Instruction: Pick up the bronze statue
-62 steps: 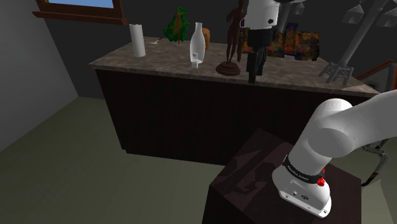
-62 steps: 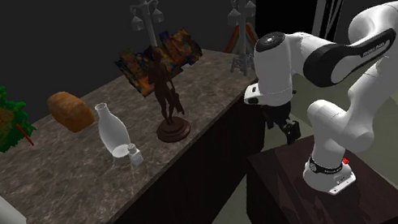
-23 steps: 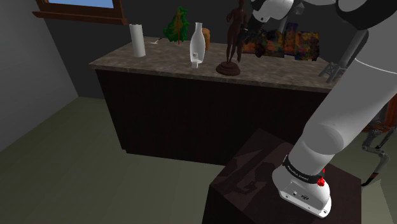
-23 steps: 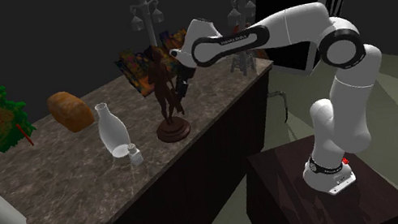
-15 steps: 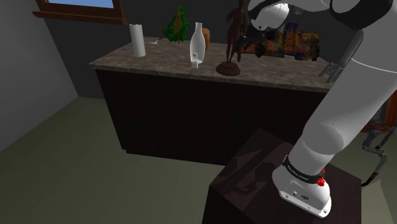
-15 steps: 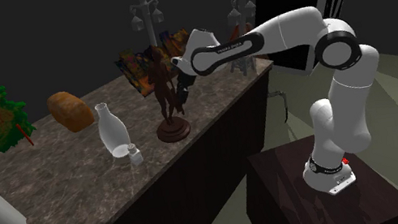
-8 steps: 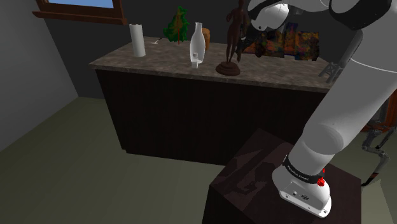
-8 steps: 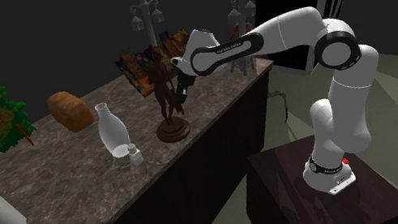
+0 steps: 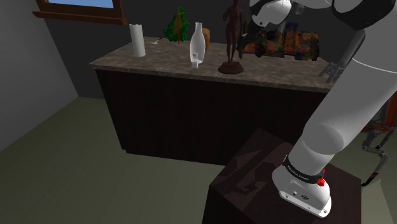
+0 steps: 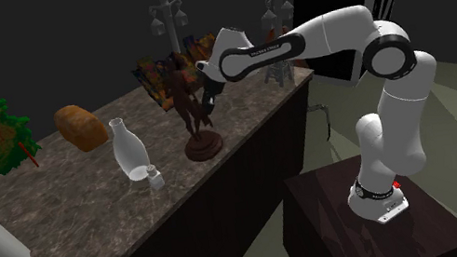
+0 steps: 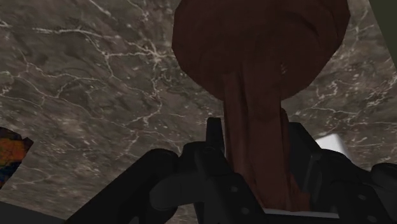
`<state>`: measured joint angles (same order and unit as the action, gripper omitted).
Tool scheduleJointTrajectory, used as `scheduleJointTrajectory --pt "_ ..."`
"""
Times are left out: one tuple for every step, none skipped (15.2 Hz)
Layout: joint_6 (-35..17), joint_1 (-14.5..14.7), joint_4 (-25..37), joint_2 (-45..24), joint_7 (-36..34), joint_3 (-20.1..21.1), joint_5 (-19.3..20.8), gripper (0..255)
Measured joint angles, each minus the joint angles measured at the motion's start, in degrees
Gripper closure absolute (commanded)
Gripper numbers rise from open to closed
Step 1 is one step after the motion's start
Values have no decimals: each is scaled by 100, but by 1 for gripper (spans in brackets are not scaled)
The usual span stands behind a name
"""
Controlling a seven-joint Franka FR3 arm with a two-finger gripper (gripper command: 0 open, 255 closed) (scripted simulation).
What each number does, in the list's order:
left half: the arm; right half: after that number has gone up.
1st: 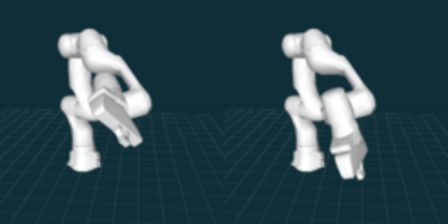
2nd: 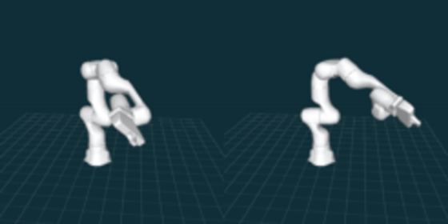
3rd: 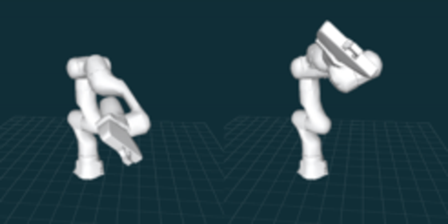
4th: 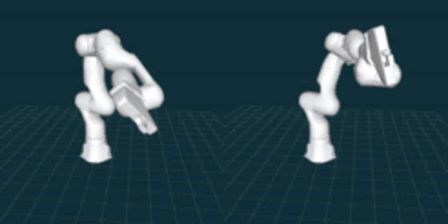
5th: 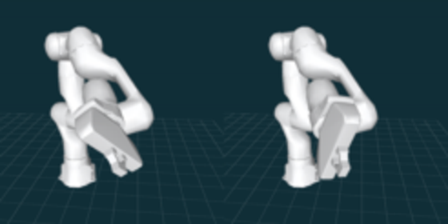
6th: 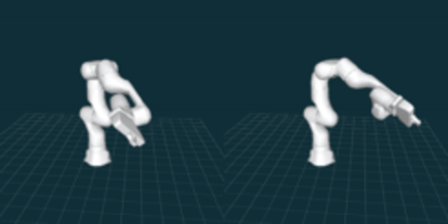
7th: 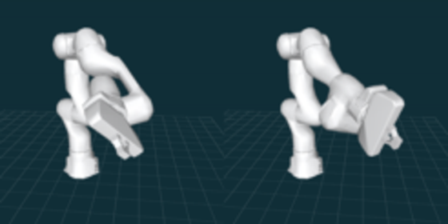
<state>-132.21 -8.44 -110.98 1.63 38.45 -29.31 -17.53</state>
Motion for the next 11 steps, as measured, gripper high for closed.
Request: scheduleJointTrajectory --pt "85 -6 99 -19 -15 -7 6 255" --pt "144 -4 141 4 -51 -3 39 255" --pt "202 1 194 17 -93 5 68 255" --pt "284 -1 275 22 -123 4 92 255" --pt "346 -1 319 48 -154 6 123 255" --pt "419 -1 383 63 -187 8 150 255" --pt "487 1 443 79 -224 13 178 255" --pt "574 -1 536 73 -248 11 191 255" --pt "635 -4 595 77 -263 8 203 255" --pt "711 -12 679 65 -264 -1 202 255" --pt "763 -11 732 69 -288 0 216 255"
